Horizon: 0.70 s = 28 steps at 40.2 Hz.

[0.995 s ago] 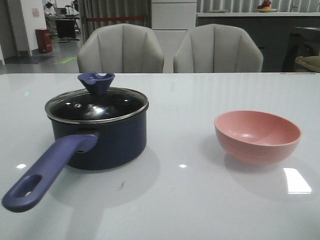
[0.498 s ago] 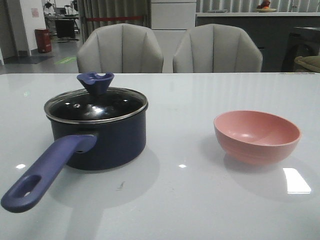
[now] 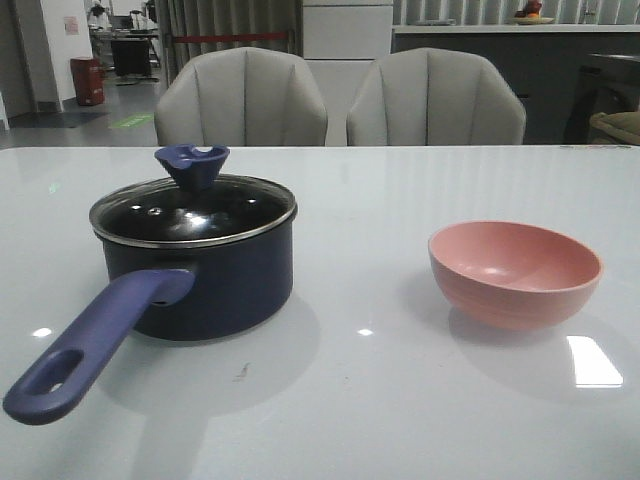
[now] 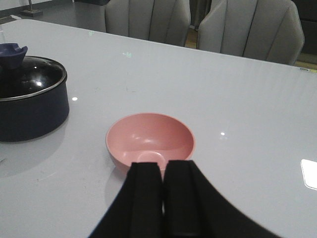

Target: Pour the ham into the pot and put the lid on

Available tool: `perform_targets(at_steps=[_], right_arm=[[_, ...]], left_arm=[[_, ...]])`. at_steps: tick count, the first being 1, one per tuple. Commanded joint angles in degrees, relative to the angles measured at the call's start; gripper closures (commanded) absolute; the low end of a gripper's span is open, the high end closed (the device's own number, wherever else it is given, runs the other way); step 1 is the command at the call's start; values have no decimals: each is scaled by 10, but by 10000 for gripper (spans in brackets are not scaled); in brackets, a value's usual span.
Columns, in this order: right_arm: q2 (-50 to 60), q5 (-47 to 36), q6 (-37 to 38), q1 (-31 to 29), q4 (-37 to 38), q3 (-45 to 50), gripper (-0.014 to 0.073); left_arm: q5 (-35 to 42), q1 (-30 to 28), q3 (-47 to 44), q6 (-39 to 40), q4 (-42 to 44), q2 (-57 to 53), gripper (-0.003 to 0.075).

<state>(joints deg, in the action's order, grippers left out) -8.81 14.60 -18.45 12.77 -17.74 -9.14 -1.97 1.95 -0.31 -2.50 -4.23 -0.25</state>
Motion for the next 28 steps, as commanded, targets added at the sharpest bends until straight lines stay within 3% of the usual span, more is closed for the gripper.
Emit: perform_targets(at_steps=[1, 28], right_arm=[[-5, -45, -2, 1, -6, -15, 437], [-1, -67, -2, 1, -3, 4, 437]], left_arm=[[41, 0, -12, 6, 0, -12, 589], [41, 0, -12, 6, 0, -11, 589]])
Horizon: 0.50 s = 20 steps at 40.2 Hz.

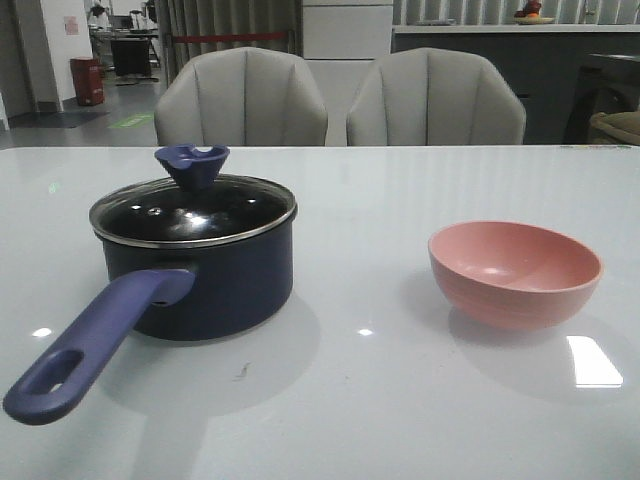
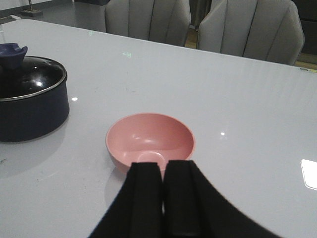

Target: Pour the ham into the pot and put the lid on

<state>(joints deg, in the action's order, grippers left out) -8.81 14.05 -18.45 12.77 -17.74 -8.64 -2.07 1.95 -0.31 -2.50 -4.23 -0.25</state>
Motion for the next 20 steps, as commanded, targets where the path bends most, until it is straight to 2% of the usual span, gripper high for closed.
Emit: perform_targets(at_steps=[1, 6, 11, 15, 20], right_arm=[[3, -65, -1, 0, 1, 6, 437], [30, -112, 12, 0, 43, 55, 437], [62, -159, 78, 0, 115, 92, 437], [79, -140, 128, 0, 168, 99, 437], [81, -140, 130, -15, 183, 99, 437]], left_arm=[[42, 0, -12, 6, 0, -11, 589], [42, 0, -12, 6, 0, -11, 589], [42, 0, -12, 6, 0, -11, 589], [42, 0, -12, 6, 0, -11, 589], [42, 0, -12, 6, 0, -11, 589]])
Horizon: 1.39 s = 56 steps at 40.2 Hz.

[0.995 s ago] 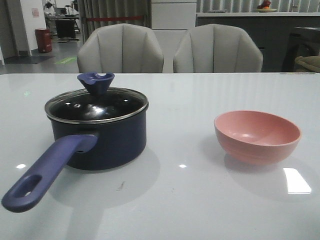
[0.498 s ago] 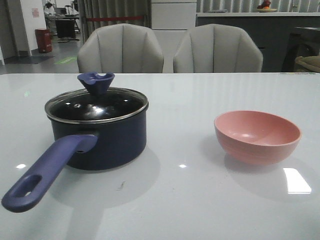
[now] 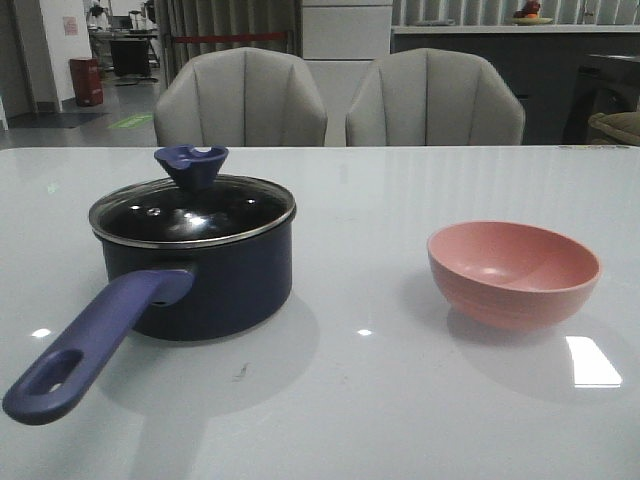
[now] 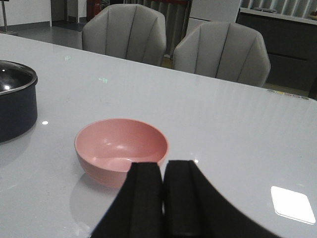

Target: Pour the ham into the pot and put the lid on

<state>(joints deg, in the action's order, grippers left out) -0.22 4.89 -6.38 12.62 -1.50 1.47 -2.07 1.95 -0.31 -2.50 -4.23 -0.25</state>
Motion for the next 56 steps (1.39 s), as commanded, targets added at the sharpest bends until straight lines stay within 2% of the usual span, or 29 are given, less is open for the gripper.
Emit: perform_targets(at_steps=[1, 7, 20, 33, 56], right_arm=[[-5, -49, 9, -22, 20, -2, 437], [-4, -52, 9, -78, 20, -2, 437], [19, -49, 10, -114, 15, -2, 437], [19, -49, 76, -118, 9, -2, 437], [19, -49, 78, -118, 9, -2, 437]], left_arm=[[42, 0, -12, 6, 0, -11, 589], [42, 0, -12, 6, 0, -11, 589], [42, 0, -12, 6, 0, -10, 589], [42, 0, -12, 6, 0, -10, 589], [42, 0, -12, 6, 0, -10, 589]])
